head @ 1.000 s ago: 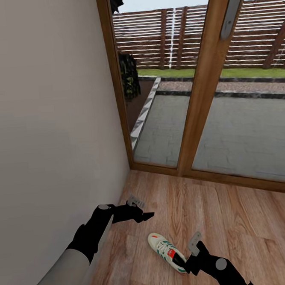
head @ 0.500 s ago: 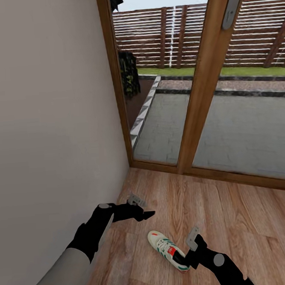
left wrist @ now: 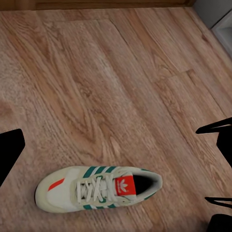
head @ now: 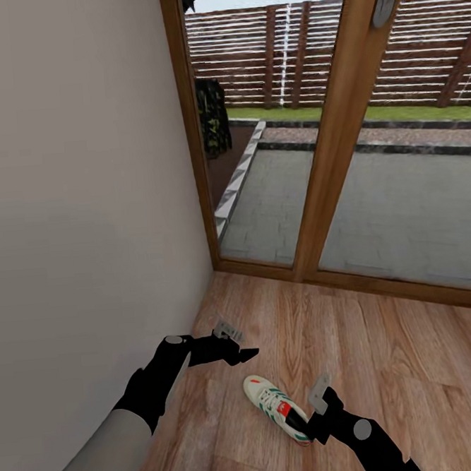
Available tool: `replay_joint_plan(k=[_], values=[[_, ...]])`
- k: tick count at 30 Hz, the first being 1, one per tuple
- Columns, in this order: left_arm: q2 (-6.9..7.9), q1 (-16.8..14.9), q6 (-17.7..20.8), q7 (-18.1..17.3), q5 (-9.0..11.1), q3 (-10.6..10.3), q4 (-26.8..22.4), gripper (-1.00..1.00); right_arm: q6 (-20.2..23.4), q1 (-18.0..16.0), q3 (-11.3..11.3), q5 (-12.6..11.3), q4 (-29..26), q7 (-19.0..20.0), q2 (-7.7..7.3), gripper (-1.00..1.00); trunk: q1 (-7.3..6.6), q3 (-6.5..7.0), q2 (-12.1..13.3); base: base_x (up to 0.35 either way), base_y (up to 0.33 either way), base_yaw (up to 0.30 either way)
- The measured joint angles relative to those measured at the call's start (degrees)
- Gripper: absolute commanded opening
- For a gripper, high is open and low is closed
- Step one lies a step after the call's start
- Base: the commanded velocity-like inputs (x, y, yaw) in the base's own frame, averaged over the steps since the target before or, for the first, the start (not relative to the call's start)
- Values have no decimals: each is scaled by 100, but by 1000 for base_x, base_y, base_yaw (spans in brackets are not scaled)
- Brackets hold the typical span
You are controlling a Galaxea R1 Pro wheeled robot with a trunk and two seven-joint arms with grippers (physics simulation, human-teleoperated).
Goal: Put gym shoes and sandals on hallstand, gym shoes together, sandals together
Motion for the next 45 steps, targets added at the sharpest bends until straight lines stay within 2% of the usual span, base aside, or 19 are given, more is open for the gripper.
replay_joint_plan(k=[25, 31, 32, 40, 45], values=[[-1, 0, 0, 0, -1, 0, 17, 100, 2, 0, -11, 7, -22, -48, 0, 100, 549, -672, -1003, 0, 0, 0], [-1, 0, 0, 7, -3, 0, 17, 100, -56, -4, 27, -4, -7, -514, 0, 100, 550, -697, -1004, 0, 0, 0], [-1, -1, 0, 4, -1, 0, 17, 100, -224, -3, 34, -4, 11, -638, 0, 100, 550, -698, -1004, 0, 0, 0], [-1, 6, -2, 1, -1, 0, 17, 100, -900, 0, 42, -2, 312, -772, -2, 100, 550, -701, -1005, 0, 0, 0], [-1, 8, -7, 0, 1, 1, 17, 100, -985, -1, 50, -3, 453, -782, -2, 100, 550, -701, -1005, 0, 0, 0]])
